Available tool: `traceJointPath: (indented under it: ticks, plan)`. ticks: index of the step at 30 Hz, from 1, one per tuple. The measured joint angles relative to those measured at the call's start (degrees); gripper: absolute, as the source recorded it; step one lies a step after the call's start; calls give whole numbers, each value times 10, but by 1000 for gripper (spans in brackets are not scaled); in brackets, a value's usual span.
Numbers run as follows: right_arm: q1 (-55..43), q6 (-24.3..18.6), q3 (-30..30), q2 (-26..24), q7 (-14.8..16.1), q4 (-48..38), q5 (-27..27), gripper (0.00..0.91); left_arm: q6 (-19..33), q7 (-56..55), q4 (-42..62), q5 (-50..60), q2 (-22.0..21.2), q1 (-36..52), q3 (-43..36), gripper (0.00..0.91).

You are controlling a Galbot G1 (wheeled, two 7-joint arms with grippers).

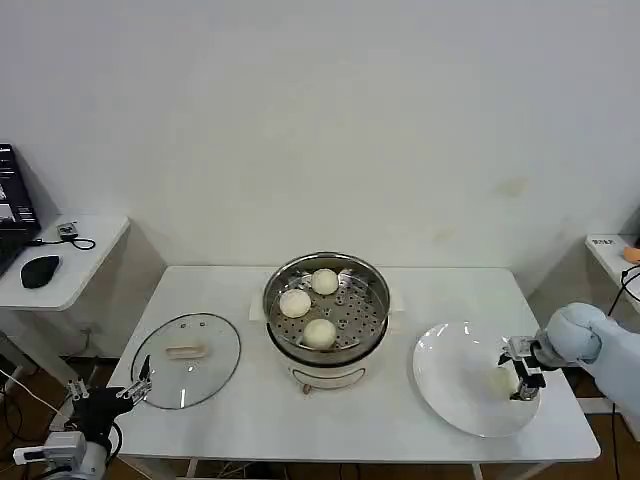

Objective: Take steamed baozi put them in steamer then cover it.

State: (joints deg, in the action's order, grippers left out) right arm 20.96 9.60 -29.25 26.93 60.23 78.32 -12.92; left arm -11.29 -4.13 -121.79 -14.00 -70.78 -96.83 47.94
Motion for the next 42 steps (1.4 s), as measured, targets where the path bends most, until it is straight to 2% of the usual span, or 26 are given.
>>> traceJointPath:
  ticks: [5, 16, 28, 35, 42]
  plan:
    - [-1, 3, 3, 1, 1, 1, 0, 685, 0, 0, -2, 0, -1, -1, 1, 907]
    - [-36, 15, -12, -17, 19, 24, 18, 675, 0, 0, -9, 0, 0, -3, 4, 907]
    - [-193, 42, -71, -33, 28, 79, 84, 685, 1, 0, -14, -1, 1, -2, 2, 907]
    - [-327, 79, -144, -2, 14, 110, 148, 695, 1, 0, -20, 3, -4, -3, 2, 907]
    - [-437, 129, -223, 68, -17, 118, 209, 695, 3, -1, -23, 13, -15, -3, -1, 907]
